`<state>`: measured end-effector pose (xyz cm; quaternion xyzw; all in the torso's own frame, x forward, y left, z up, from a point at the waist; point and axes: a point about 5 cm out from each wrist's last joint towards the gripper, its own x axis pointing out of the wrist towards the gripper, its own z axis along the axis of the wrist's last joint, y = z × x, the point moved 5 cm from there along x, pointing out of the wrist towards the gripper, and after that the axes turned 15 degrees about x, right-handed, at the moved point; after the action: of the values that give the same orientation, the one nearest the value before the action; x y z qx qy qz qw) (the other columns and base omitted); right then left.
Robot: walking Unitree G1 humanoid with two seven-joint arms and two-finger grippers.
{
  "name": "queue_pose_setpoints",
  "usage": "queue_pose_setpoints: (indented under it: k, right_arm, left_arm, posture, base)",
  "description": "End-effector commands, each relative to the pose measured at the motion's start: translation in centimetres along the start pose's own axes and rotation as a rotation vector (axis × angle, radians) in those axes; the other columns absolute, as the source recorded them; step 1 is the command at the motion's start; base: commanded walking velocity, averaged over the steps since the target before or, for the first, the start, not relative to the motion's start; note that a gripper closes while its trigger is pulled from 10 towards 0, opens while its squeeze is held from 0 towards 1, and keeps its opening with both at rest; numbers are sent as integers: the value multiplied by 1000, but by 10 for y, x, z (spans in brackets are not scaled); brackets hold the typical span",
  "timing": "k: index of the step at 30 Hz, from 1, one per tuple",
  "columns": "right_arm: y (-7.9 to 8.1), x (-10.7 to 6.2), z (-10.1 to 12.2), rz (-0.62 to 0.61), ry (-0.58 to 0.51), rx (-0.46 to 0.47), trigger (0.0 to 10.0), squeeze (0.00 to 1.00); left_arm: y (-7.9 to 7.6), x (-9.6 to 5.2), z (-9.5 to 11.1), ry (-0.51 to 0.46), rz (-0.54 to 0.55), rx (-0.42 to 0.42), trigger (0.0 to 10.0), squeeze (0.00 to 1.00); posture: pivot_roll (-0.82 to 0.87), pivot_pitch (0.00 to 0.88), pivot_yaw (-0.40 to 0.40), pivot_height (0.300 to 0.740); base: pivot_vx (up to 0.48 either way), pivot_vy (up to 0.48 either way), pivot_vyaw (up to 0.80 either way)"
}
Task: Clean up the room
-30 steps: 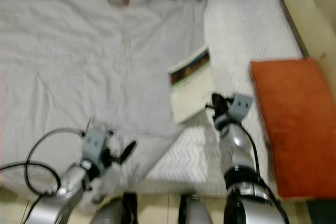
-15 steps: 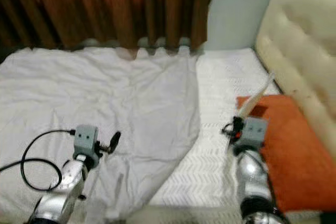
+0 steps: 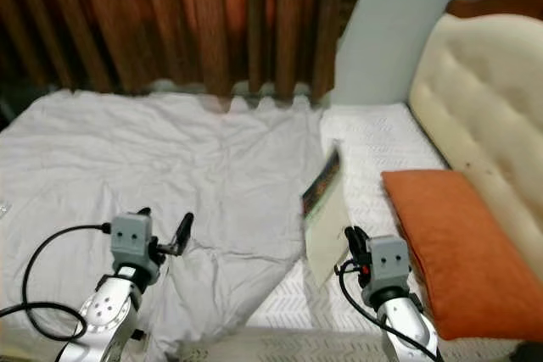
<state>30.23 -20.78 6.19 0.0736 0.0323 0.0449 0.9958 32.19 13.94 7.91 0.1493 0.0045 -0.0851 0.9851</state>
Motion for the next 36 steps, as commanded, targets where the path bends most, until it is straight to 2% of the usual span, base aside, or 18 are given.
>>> queue_pose_setpoints:
  k: [1,5,6,7,9,13,16,17,19,25,28,36]
  right_arm:
    - [-1,5,16,-8,-36,-21,0,0]
    - [8,7,10,5,-20,-3,0,0]
    - [12,0,3,12,2,17,0,0]
    - [12,0,3,12,2,17,0,0]
    - [16,-15,-9,44,59,14,0,0]
    - [21,-21,-17,80,105,1,0,0]
    - [21,-17,-21,79,114,0,0,0]
    - [22,-12,-21,68,106,6,0,0]
    - [23,-9,-21,64,101,8,0,0]
    - [30,-4,-22,70,92,20,0,0]
    - [31,-2,-22,69,88,29,0,0]
    - [30,4,-19,58,76,52,0,0]
  left_arm:
    - [7,6,-2,2,2,-1,10000,0]
    - [13,11,-13,36,-5,5,10000,0]
    - [12,7,-20,50,-6,-14,10000,0]
    - [12,7,-20,50,-6,-14,10000,0]
    - [4,-4,-25,51,-9,-37,10000,0]
    - [-5,-6,-23,40,-25,-44,10000,0]
    - [-12,-3,-23,37,-60,-27,10000,0]
    - [-14,-3,-27,58,-84,29,10000,0]
    - [-15,-2,-27,62,-117,60,10000,0]
    - [-4,4,-19,31,-119,79,10000,0]
    - [-6,8,-14,14,-131,104,10000,0]
    - [-12,8,-12,4,-145,106,10000,0]
  posture:
    - [-52,0,5,740]
    - [-65,0,14,740]
    - [-78,0,-13,740]
    - [-78,0,-13,740]
    - [-77,17,-51,740]
    - [-73,25,-61,740]
    - [-65,29,-54,740]
    - [-65,29,-54,740]
    - [-63,27,-34,740]
    - [-62,27,10,740]
    - [-66,29,14,740]
    - [-68,35,16,740]
  base:
    - [0,0,0]
    - [0,-435,0]
    - [0,-420,0]
    - [0,-420,0]
    - [253,-405,0]
    - [254,-405,0]
    - [251,-405,0]
    - [281,-349,0]
    - [0,0,0]
    - [0,0,0]
    - [0,0,0]
    - [0,0,0]
